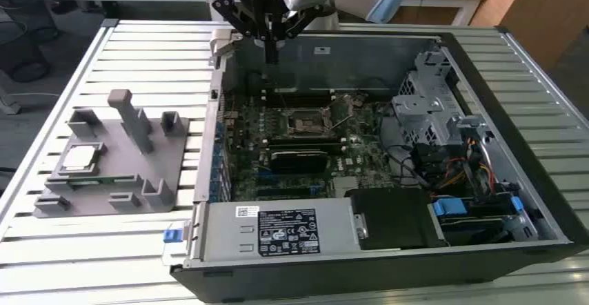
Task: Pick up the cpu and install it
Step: 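Reach for the cpu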
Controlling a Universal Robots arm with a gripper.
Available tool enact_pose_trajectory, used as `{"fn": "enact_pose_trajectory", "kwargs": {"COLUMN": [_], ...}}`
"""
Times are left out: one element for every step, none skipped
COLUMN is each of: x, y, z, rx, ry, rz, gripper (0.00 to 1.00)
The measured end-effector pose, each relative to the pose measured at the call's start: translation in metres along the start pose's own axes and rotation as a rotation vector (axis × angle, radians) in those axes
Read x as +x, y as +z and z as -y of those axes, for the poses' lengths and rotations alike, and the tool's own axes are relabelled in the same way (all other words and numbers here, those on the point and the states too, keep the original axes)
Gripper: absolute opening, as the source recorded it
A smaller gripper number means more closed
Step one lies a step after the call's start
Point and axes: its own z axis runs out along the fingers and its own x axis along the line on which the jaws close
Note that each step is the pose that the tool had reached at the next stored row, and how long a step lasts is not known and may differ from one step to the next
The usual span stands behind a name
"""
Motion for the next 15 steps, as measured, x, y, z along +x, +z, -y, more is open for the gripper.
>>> {"fn": "enact_pose_trajectory", "kwargs": {"x": [0.0000,0.0000,0.0000,0.0002,0.0004,0.0007,0.0009,0.0013,0.0018,0.0024,0.0031,0.0038,0.0047,0.0055,0.0066], "y": [0.0000,0.0000,0.0000,0.0000,-0.0001,-0.0001,0.0000,-0.0001,-0.0001,0.0000,-0.0001,-0.0001,-0.0001,-0.0001,-0.0001], "z": [0.0000,0.0000,0.0000,0.0000,0.0000,0.0000,0.0001,0.0001,0.0002,0.0002,0.0003,0.0003,0.0004,0.0005,0.0005], "rx": [0.0000,0.0000,0.0000,0.0001,0.0002,0.0001,0.0000,0.0000,0.0000,-0.0001,0.0000,0.0000,0.0000,0.0000,0.0000], "ry": [0.000,0.000,0.000,0.000,0.000,0.000,0.000,0.000,0.000,0.000,0.000,0.000,0.000,0.000,0.000], "rz": [0.0000,0.0000,0.0000,0.0000,-0.0001,0.0000,0.0000,0.0000,0.0000,0.0001,0.0000,0.0000,0.0000,0.0000,0.0000], "gripper": [0.11,0.11,0.11,0.11,0.11,0.11,0.11,0.11,0.11,0.11,0.11,0.11,0.11,0.11,0.11]}}
